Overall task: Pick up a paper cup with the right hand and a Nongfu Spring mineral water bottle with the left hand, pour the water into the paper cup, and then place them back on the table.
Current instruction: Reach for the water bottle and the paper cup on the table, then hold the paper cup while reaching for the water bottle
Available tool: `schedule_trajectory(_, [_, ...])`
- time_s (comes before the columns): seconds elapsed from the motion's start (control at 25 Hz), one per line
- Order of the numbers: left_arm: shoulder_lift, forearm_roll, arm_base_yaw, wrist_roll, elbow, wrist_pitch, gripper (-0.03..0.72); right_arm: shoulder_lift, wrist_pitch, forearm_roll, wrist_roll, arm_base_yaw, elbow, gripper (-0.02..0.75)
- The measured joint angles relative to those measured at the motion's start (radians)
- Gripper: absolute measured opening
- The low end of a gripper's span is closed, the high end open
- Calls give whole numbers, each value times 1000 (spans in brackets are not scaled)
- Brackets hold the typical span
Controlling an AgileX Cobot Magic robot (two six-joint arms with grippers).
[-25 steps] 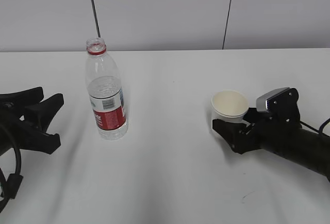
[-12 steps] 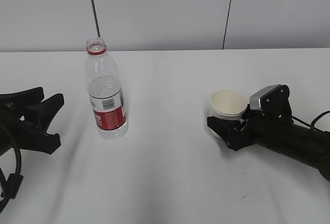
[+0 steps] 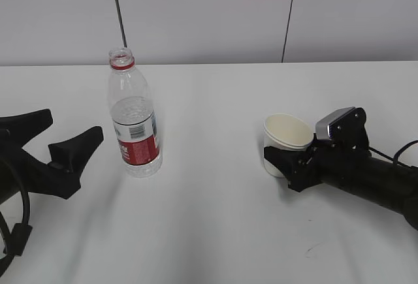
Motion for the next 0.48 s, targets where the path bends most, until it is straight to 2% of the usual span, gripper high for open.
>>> schedule_trajectory(0.48, [177, 73, 0, -1, -139, 8, 596, 0, 0, -2, 0, 0, 0, 487])
